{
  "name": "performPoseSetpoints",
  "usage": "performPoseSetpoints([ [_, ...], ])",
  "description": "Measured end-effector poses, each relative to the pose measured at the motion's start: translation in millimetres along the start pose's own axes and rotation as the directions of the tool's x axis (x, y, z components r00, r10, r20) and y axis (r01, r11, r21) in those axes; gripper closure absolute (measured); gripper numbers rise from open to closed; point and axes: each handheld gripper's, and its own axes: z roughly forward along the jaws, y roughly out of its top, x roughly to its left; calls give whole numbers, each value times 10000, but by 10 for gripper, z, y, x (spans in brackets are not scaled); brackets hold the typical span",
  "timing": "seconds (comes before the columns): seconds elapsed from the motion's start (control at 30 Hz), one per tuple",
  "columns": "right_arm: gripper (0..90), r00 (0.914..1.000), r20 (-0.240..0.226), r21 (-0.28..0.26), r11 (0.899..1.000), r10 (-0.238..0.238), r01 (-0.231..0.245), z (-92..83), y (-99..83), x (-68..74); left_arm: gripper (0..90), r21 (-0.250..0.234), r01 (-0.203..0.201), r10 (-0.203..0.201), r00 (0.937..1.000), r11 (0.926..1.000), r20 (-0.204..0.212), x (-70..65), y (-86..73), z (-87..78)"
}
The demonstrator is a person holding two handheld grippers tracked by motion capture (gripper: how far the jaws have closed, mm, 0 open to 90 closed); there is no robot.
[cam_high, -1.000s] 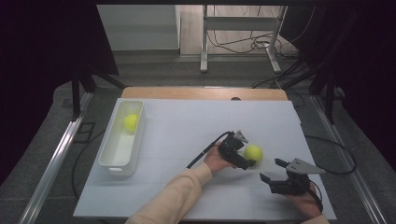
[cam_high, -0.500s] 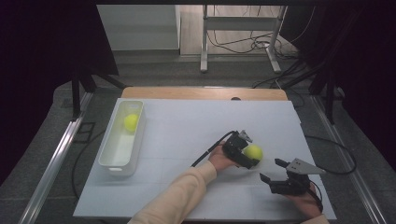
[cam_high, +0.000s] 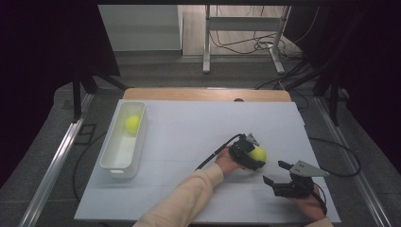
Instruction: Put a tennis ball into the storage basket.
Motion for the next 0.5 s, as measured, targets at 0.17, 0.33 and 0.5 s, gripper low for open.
performPoseSetpoints([
  [0.17, 142, 10000, 30, 18, 10000, -5, 5, -3, 1, -1, 264, 14, -26, 26, 10000, 10000, -57, -7, -3, -24],
  [0.33, 142, 10000, 15, -1, 10000, -5, 5, -1, 0, -1, 264, -178, -42, 40, 10000, 9998, -77, -14, 4, -85],
  [0.5, 142, 10000, 19, 5, 10000, -13, 13, 0, 0, -1, 264, -338, -39, 33, 9998, 9994, -201, -26, -8, -153],
])
